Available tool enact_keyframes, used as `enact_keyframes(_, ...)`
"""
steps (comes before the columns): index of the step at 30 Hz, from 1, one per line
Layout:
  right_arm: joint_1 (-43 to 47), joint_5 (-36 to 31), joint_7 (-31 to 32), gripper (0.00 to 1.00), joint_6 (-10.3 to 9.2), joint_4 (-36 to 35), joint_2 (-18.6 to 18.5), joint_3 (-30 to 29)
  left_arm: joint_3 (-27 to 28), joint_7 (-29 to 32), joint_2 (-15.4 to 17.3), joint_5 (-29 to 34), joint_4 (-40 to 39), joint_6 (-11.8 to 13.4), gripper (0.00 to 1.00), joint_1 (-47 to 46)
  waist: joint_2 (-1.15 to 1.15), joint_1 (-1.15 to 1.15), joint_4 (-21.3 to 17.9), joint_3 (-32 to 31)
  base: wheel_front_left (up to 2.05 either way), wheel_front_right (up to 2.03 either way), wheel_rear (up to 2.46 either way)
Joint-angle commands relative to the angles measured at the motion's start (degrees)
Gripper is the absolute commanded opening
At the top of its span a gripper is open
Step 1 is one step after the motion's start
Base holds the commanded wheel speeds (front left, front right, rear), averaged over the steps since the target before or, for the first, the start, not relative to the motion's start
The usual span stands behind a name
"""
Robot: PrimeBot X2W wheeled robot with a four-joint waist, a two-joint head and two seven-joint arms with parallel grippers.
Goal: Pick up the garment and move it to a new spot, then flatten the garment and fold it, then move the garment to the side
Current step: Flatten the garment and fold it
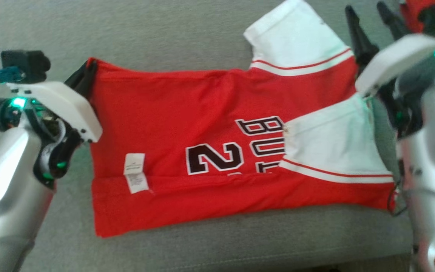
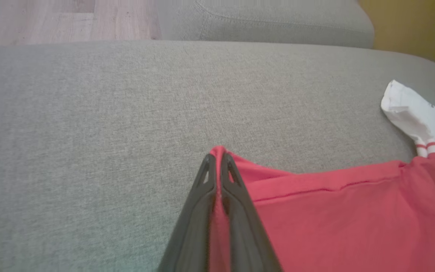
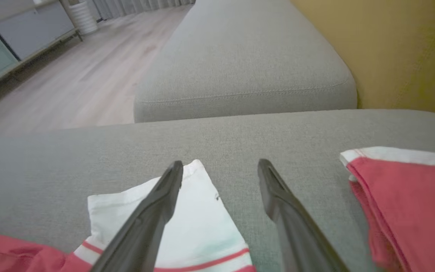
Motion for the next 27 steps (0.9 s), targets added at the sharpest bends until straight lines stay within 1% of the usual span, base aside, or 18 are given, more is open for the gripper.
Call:
enact_keyframes(1, -4.78, -1.40, 1.43, 1.00, 0.37, 1.46, -0.44, 1.23, 2.73, -1.12, 1.36, 0.27, -2.76, 0.69, 0.00, -0.70, 0.00, 0.00, 2.53, 0.95, 0.00, 0.00, 0.00)
enact_keyframes(5, -11.31, -4.33, 3.62, 1.00, 0.37, 9.48, -1.51, 1.79, 1.73, -2.36, -0.94, 0.49, -3.88, 0.76, 0.00, -1.08, 0.00, 0.00, 5.90, 2.09, 0.00, 0.00, 0.00)
enact_keyframes(10, -16.20, -7.23, 5.64, 1.00, 0.37, 19.24, -2.69, 2.32, -0.08, -4.31, -4.84, 0.71, -2.97, -0.12, 0.00, -2.44, 0.00, 0.00, 9.15, 2.73, 0.00, 0.00, 0.00)
enact_keyframes(11, -16.20, -7.23, 5.64, 1.00, 0.37, 19.24, -2.69, 2.32, -0.08, -4.31, -4.84, 0.71, -2.97, -0.12, 0.00, -2.44, 0.00, 0.00, 9.15, 2.73, 0.00, 0.00, 0.00)
enact_keyframes(14, -17.88, -8.60, 5.56, 1.00, 0.37, 23.66, -3.20, 2.69, -1.29, -5.13, -6.99, 1.08, -1.89, -0.46, 0.00, -3.35, 0.00, 0.00, 10.50, 2.86, 0.00, 0.00, 0.00)
enact_keyframes(18, -19.43, -10.08, 4.88, 1.00, 0.37, 28.35, -3.14, 2.96, -2.16, -6.21, -8.88, 1.20, 0.20, -1.23, 0.00, -4.53, 0.00, 0.00, 11.25, 3.02, 0.00, 0.00, 0.00)
enact_keyframes(23, -21.00, -11.30, 3.77, 1.00, 0.37, 33.08, -2.39, 3.14, -2.65, -7.29, -10.35, 1.17, 2.27, -1.89, 0.00, -5.66, 0.00, 0.00, 11.57, 3.31, 0.00, 0.00, 0.00)
enact_keyframes(24, -21.27, -11.51, 3.52, 0.74, 0.37, 33.85, -2.20, 3.38, -2.66, -7.48, -10.47, 1.13, 2.65, -2.03, 0.00, -5.81, 0.00, 0.00, 11.56, 3.33, 0.00, 0.00, 0.00)
enact_keyframes(25, -21.55, -11.66, 3.19, 0.40, 0.37, 34.54, -2.06, 3.56, -2.66, -7.65, -10.54, 1.09, 3.03, -2.16, 0.00, -5.94, 0.00, 0.00, 11.53, 3.33, 0.00, 0.00, 0.00)
enact_keyframes(26, -21.78, -11.82, 2.74, 0.29, 0.37, 35.19, -1.96, 3.71, -2.66, -7.82, -10.59, 1.06, 3.38, -2.26, 0.00, -6.05, 0.00, 0.00, 11.47, 3.28, 0.00, 0.00, 0.00)
enact_keyframes(27, -21.99, -12.05, 2.12, 0.08, 0.37, 35.75, -1.91, 3.83, -2.64, -7.98, -10.62, 1.04, 3.70, -2.32, 0.00, -6.12, 0.00, 0.00, 11.38, 3.20, 0.00, 0.00, 0.00)
